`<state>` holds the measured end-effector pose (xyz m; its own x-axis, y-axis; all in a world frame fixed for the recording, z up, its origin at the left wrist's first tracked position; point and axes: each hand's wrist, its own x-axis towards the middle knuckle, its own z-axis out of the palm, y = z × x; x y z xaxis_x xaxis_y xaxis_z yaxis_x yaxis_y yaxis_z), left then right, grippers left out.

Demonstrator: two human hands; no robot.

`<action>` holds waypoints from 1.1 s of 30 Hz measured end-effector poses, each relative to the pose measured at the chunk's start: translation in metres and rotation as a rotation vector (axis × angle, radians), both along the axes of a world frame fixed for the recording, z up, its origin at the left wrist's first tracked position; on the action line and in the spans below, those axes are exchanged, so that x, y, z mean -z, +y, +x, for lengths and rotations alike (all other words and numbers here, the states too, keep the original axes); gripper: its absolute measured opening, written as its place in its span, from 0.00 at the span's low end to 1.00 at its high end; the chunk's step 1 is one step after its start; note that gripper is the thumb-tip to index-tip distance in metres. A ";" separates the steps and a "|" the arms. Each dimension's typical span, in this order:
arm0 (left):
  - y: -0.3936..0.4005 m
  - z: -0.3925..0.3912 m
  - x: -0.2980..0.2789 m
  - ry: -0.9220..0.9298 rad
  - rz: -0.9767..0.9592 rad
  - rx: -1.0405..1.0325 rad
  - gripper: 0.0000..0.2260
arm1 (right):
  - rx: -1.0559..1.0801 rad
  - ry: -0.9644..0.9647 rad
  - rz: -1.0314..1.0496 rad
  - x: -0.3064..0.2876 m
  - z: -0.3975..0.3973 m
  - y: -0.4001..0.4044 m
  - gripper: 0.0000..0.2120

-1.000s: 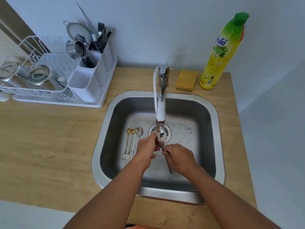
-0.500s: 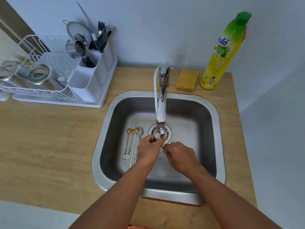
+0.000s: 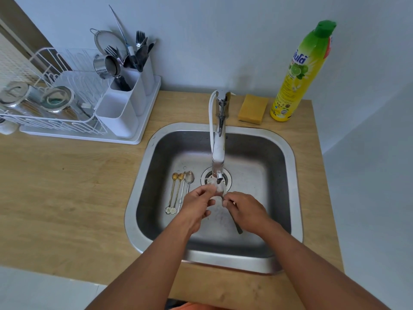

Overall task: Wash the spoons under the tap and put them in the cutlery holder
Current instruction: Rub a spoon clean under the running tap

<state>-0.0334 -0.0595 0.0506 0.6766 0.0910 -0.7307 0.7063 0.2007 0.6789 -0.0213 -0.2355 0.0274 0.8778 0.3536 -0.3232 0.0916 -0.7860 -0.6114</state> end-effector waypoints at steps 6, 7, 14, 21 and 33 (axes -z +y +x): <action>-0.004 -0.001 0.001 -0.039 0.107 -0.065 0.12 | -0.114 -0.006 0.099 -0.002 -0.006 -0.001 0.09; -0.004 0.000 0.000 -0.054 0.121 -0.063 0.12 | -0.110 0.024 0.156 -0.002 -0.006 -0.001 0.10; 0.011 0.002 -0.003 -0.073 -0.229 0.106 0.21 | -0.095 0.293 0.440 -0.004 0.003 -0.009 0.10; 0.004 -0.002 0.009 -0.132 -0.246 0.005 0.14 | -0.059 0.290 0.423 -0.003 0.004 -0.007 0.11; -0.004 0.017 -0.004 -0.018 -0.043 -0.040 0.12 | 0.009 0.109 0.287 -0.005 -0.004 0.002 0.10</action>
<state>-0.0166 -0.0636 0.0551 0.6860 0.0869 -0.7224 0.6849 0.2578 0.6815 -0.0256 -0.2334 0.0328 0.8471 0.4362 -0.3036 0.0067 -0.5800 -0.8146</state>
